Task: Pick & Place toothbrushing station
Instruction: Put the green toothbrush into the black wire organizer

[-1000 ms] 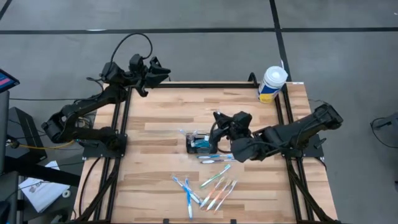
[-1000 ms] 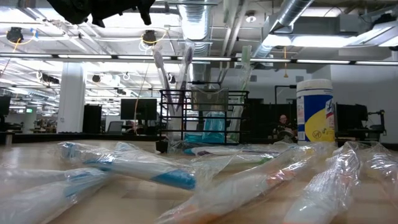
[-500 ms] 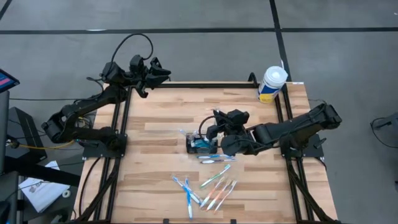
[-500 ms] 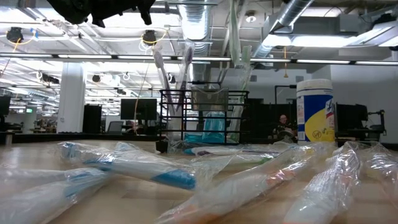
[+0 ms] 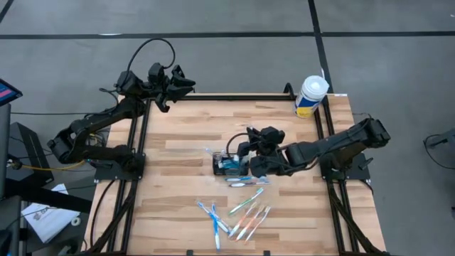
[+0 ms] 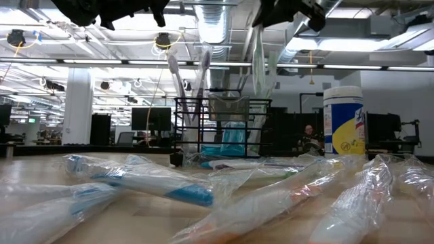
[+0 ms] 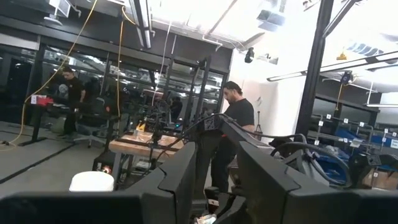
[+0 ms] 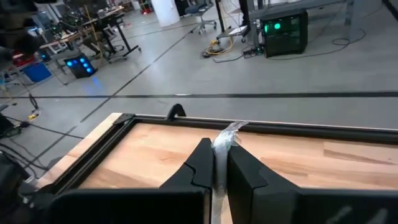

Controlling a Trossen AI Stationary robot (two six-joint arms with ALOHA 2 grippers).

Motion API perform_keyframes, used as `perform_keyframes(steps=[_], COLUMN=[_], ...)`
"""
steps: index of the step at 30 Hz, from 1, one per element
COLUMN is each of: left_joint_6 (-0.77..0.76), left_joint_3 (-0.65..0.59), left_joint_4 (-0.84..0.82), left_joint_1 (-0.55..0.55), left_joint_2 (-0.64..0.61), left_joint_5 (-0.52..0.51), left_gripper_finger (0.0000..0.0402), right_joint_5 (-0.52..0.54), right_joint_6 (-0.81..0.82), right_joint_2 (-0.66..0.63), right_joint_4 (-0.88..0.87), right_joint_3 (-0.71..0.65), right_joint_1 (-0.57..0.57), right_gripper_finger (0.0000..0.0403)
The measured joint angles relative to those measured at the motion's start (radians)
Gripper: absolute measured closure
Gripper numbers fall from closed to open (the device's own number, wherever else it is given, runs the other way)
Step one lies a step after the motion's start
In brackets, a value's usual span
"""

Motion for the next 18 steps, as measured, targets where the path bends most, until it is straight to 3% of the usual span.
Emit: perform_keyframes(steps=[12, 18], left_joint_6=[0.000, 0.003], left_joint_3=[0.000, 0.000], left_joint_4=[0.000, 0.000], left_joint_1=[0.000, 0.000], left_joint_2=[0.000, 0.000], left_joint_5=[-0.002, 0.003], left_gripper_finger=[0.0286, 0.0286], right_joint_5=[-0.002, -0.076], right_joint_6=[-0.045, -0.106], right_joint_2=[0.028, 0.067], right_joint_4=[0.064, 0.186], right_joint_3=[0.002, -0.001], right_joint_1=[-0.067, -0.055], right_gripper_finger=[0.0393, 0.0393])
